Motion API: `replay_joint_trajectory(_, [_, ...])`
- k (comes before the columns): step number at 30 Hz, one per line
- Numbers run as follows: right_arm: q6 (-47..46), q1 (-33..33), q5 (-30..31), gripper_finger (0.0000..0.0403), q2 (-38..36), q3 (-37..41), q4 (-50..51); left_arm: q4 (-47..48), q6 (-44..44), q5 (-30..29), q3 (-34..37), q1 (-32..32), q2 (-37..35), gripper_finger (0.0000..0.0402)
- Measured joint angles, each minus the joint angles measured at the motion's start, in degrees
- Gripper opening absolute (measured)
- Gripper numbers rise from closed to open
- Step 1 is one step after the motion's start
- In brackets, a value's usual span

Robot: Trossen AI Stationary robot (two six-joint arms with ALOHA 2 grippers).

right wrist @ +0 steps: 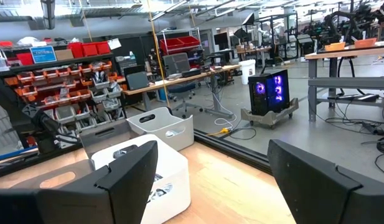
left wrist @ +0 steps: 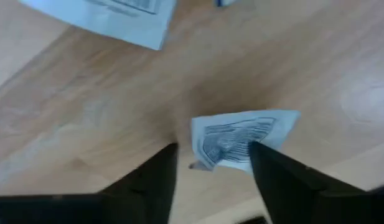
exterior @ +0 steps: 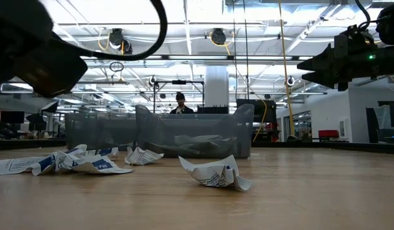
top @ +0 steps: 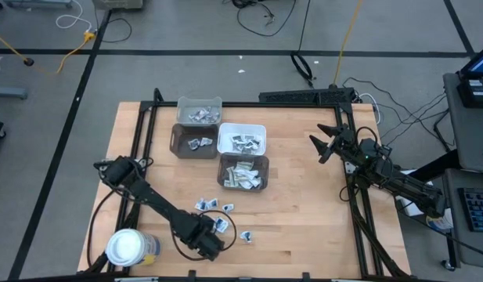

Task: Pick & Place First Aid Supplies
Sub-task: Put the blue alcohol pad into the left black bin

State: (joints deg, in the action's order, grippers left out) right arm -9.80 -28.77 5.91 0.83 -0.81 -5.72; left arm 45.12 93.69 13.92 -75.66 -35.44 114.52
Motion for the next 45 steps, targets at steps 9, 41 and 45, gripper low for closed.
replay_joint_trajectory(9, [0.0,0.0,0.0,0.0297,0.0,0.0,0.0,1.0,-1.0,-1.5,0.1,0.0,0.1,0.0016])
replay_joint_trajectory(41, [0.0,0.0,0.0,0.0297,0.0,0.0,0.0,35.1,-27.5,-4.9,0.2,15.1,-26.4,0.0001])
replay_joint_trajectory(45, [0.0,0.0,0.0,0.0297,0.0,0.0,0.0,35.1,-33.3,-4.5,0.2,23.3,-26.4,0.0001])
